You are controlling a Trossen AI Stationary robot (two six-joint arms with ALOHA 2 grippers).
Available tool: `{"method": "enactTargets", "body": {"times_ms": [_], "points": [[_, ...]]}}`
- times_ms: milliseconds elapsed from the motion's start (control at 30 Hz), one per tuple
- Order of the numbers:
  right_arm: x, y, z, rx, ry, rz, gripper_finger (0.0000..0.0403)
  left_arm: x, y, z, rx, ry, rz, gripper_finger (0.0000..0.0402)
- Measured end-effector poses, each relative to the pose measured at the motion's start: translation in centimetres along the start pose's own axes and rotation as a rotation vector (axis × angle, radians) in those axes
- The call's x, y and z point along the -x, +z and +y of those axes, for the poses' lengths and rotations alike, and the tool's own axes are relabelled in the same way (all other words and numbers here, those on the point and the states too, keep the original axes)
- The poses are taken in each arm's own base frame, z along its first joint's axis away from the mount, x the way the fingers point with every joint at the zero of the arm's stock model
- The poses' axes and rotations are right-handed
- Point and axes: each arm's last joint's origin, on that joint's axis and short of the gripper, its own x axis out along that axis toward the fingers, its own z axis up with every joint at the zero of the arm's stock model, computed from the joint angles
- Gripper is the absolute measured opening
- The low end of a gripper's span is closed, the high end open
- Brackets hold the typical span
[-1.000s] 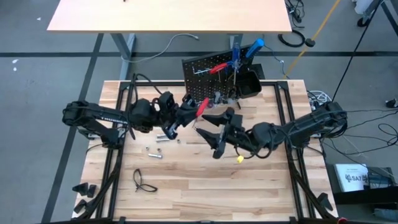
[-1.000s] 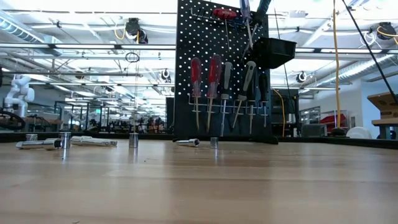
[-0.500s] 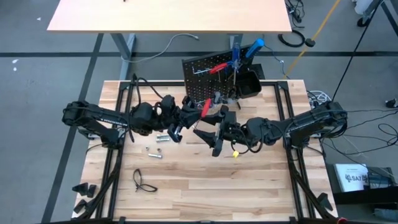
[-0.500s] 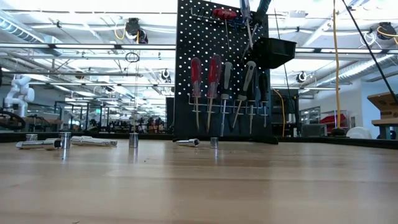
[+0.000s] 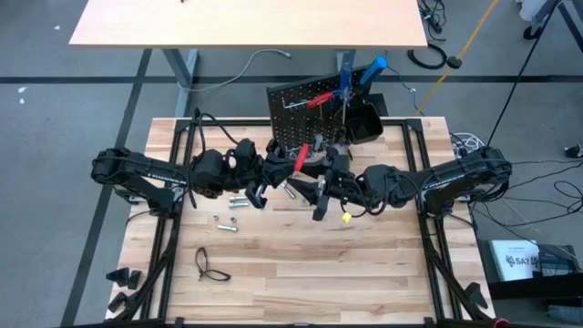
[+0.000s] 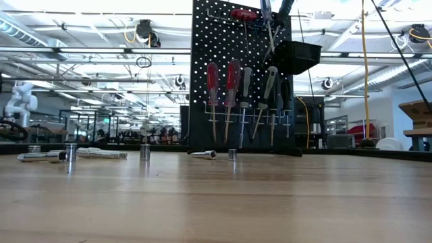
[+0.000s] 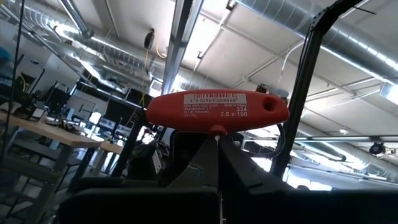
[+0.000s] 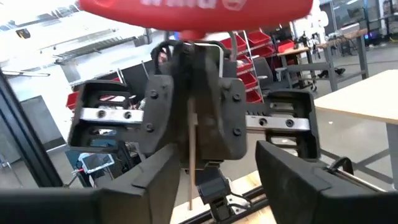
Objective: Hang tools onto peg board
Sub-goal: Hang the red allen wrench on the pegboard
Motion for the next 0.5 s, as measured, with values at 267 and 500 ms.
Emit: {"method": "enactTargets", "body": {"times_ms": [267,500], "points": [[-0.26,0.03,-0.52,-0.006,-0.014,0.005,0.0147,0.00,-0.21,0.10,-0.003,0.010,0.022,0.0000],[-0.34,0.07,-0.63,-0.007,0.000,0.008,0.0086,-0.01,-0.24,0.15,-0.004,0.017,0.026,0.0000]]}}
